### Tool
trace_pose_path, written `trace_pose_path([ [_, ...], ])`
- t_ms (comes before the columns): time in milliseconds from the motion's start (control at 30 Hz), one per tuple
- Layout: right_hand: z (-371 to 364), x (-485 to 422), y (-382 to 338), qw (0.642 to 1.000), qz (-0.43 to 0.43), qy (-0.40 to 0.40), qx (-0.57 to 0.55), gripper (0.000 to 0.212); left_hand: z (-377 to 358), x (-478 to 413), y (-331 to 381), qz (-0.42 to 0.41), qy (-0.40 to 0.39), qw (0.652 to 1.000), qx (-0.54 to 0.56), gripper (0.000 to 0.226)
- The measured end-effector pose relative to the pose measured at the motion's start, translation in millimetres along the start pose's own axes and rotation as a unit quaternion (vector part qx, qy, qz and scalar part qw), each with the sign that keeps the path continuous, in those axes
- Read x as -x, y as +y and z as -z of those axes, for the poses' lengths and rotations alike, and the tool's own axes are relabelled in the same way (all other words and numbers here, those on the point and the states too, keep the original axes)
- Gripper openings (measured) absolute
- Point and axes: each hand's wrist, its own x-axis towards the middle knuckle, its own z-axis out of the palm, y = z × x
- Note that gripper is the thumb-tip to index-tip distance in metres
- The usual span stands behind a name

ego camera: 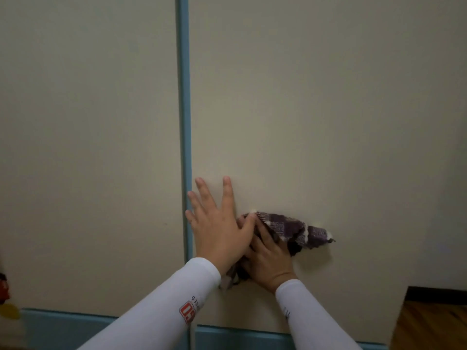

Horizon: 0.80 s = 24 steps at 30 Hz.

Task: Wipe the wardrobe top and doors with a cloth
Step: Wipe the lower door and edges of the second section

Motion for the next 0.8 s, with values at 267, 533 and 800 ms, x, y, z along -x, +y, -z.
trace_pose_path([
  [267,40.3,60.5,88.8,0.995,0.033,0.002,0.09,0.076,-14.3,-0.2,2.9,0.005,0.003,1.0,-0.022,0.093],
  [533,71.9,111.6,161.1,0.982,-0.108,-0.09,0.126,0.062,-18.3,-1.9,5.2,0.014,-0.014,0.999,-0.05,0.12],
  [800,65.1,132.6,152.5,0.946,-0.309,-0.071,0.065,0.072,-22.7,-2.0,6.0,0.012,-0.007,0.998,-0.055,0.128],
])
